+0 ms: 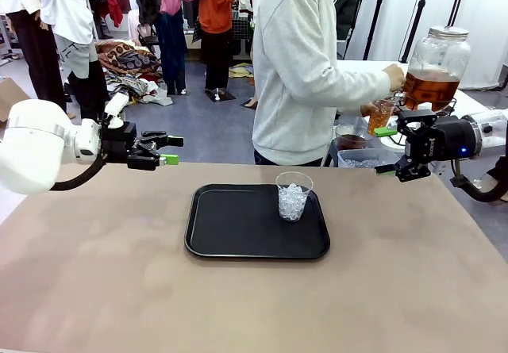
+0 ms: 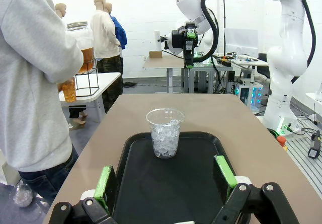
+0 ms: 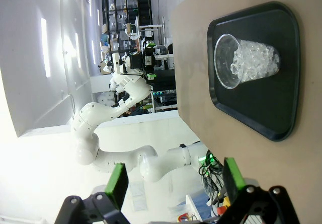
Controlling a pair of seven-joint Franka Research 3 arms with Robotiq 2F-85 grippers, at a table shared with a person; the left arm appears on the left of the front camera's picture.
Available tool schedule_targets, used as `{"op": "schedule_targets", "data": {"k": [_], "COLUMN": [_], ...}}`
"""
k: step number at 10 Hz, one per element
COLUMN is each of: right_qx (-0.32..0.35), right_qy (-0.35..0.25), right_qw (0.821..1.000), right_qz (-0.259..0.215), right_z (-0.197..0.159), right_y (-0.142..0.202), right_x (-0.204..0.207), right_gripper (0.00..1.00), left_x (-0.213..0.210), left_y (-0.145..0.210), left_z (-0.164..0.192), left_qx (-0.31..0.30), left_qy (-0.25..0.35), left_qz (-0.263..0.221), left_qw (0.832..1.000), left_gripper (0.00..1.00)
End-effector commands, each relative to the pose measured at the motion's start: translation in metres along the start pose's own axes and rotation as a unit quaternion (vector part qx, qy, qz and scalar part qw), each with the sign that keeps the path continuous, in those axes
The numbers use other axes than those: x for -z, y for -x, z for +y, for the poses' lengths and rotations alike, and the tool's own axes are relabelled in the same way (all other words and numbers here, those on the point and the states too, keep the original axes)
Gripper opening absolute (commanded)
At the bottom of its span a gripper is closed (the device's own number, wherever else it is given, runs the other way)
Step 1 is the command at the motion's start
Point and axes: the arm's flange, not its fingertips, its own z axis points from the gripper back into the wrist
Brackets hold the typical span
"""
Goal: Pour the drink into the iced cup.
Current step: Pick up the iced cup indicated by the human and present it to them.
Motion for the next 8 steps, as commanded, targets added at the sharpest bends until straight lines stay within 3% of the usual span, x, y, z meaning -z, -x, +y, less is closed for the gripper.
{"op": "schedule_targets", "data": {"k": [1, 8], "right_qx": [0.000, 0.000], "right_qy": [0.000, 0.000], "right_qw": [1.000, 1.000], "right_qz": [-0.003, -0.003], "right_z": [0.0012, 0.0012], "right_y": [0.0000, 0.0000], "right_x": [0.0006, 0.0006], "right_gripper": [1.00, 1.00], "left_x": [-0.0006, -0.0006], "left_y": [-0.0002, -0.0002], "left_z": [-0.0018, -0.0018], "left_qx": [0.000, 0.000], "left_qy": [-0.005, -0.005], "left_qz": [-0.004, -0.004], "left_qw": [1.000, 1.000], "left_gripper": [1.00, 1.00]}}
